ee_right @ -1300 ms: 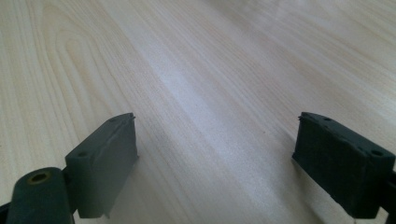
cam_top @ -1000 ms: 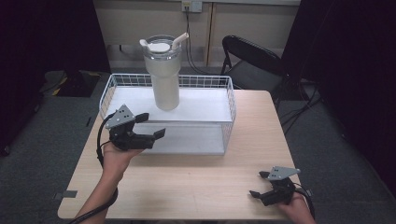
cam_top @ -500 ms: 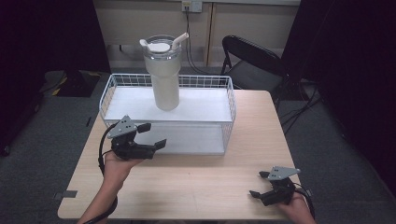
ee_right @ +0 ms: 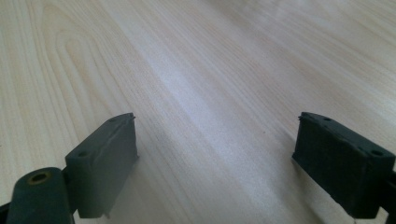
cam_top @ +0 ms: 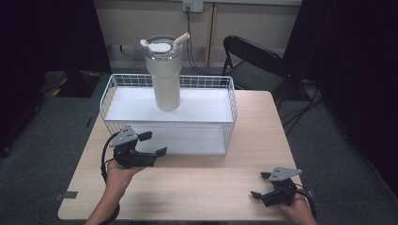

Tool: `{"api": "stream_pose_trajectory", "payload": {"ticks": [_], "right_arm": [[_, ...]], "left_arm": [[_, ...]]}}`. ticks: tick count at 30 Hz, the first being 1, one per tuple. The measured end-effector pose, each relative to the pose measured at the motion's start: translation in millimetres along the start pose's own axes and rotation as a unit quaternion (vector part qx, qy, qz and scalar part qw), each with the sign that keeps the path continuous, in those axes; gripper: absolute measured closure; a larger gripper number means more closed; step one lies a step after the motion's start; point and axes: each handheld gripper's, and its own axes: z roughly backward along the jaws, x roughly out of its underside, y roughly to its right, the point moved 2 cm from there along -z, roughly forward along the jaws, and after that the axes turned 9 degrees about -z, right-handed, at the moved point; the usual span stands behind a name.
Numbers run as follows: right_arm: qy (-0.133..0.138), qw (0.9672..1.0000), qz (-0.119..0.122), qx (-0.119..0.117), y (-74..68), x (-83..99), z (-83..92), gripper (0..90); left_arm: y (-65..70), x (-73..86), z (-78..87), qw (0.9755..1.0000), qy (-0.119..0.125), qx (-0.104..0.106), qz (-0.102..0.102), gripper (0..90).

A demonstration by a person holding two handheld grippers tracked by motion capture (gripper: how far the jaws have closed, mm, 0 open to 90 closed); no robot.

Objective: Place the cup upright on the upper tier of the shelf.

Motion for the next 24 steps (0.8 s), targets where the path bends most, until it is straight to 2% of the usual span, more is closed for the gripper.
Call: {"api": "stream_pose_trajectory", "payload": {"ticks": [8,12,24], "right_arm": [[0.0,1.0,0.0,0.0,0.0,0.0,0.0,12.5],[0.0,1.0,0.0,0.0,0.0,0.0,0.0,12.5],[0.0,1.0,0.0,0.0,0.0,0.0,0.0,12.5]], "left_arm": [[1.4,15.0,-2.2,0.9999,-0.004,0.001,0.01,15.4],[2.8,25.0,-3.8,0.9997,-0.005,0.003,0.022,15.5],[5.5,61.6,-9.2,0.9988,-0.039,-0.005,0.03,15.6]]}}
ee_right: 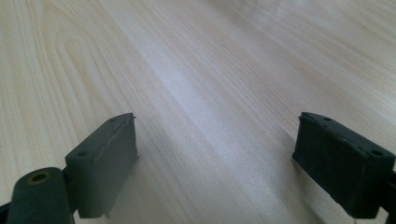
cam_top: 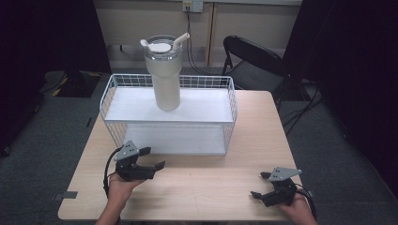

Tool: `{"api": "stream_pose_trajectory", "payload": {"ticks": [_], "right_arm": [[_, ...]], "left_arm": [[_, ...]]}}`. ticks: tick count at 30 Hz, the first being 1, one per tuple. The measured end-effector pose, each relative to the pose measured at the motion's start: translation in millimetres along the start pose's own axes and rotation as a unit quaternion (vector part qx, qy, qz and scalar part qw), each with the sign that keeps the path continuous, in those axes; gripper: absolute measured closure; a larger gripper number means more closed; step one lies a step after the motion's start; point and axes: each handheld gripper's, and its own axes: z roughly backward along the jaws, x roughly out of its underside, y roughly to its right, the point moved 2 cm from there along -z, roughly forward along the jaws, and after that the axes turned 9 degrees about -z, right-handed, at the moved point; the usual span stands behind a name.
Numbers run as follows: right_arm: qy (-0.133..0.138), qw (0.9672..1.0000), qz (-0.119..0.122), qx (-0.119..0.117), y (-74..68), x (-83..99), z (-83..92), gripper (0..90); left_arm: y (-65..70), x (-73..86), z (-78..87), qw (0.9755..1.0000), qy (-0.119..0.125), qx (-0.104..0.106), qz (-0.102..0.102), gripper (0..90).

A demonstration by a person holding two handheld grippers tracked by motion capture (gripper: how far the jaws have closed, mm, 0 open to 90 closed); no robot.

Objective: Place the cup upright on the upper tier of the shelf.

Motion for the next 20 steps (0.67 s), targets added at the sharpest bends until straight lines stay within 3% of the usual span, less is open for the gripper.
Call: {"api": "stream_pose_trajectory", "payload": {"ticks": [5,12,20], "right_arm": [[0.0,1.0,0.0,0.0,0.0,0.0,0.0,12.5],[0.0,1.0,0.0,0.0,0.0,0.0,0.0,12.5],[0.0,1.0,0.0,0.0,0.0,0.0,0.0,12.5]], "left_arm": [[-0.2,10.8,-2.1,0.9999,-0.015,-0.005,0.001,15.6],[1.8,25.0,-6.2,0.9981,-0.059,-0.009,-0.012,15.6],[3.9,29.9,-6.7,0.9976,-0.068,-0.002,-0.003,15.3]]}}
